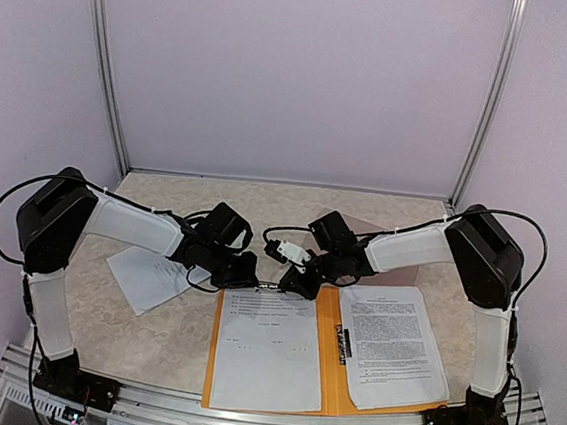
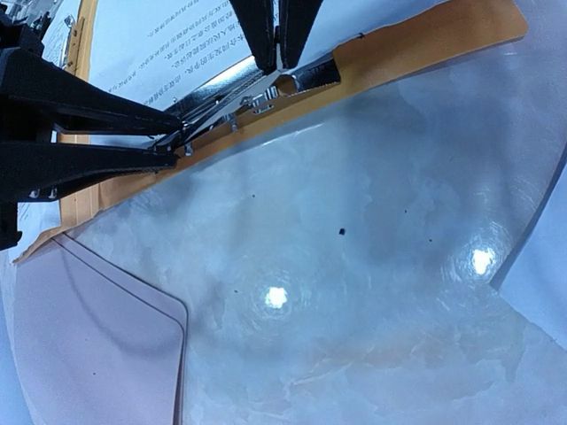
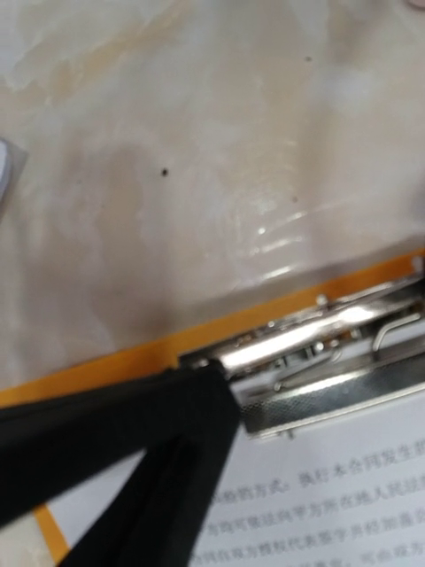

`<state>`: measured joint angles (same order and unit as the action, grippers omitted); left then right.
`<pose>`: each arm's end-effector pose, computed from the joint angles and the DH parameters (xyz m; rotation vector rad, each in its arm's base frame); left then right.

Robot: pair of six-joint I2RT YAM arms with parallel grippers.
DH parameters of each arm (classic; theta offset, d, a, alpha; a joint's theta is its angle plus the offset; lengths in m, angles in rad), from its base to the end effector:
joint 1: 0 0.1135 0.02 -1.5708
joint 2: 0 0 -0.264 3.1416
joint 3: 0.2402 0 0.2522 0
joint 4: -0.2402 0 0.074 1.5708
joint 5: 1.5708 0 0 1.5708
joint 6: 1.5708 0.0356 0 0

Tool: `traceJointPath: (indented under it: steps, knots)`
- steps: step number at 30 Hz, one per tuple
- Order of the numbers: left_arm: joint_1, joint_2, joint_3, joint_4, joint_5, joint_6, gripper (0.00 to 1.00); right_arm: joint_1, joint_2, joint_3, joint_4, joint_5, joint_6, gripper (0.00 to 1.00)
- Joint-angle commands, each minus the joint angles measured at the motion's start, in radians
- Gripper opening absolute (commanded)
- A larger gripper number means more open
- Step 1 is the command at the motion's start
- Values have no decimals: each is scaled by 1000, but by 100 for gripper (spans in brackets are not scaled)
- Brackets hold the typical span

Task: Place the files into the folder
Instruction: Close the spring clip on the folder with some files.

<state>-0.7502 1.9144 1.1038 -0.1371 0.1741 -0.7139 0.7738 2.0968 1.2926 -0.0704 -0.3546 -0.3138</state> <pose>0.2773 -0.2669 0.1373 0.1245 2.6898 -0.7541 0.3022 0.3125 0.1246 -1.4151 2.0302 0.6351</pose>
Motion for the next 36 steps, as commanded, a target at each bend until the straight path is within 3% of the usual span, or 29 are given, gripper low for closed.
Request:
traceJointPath:
  steps: [1,17,36]
  knots:
    - [3,103,-76,-217,8,-6,0,4,58,-56,-120,51,-4,11]
    - [20,167,-25,-269,-14,19,0,7,61,-60,-133,59,-12,10]
    - [51,166,55,-287,-56,32,0,7,59,-74,-165,81,-71,1]
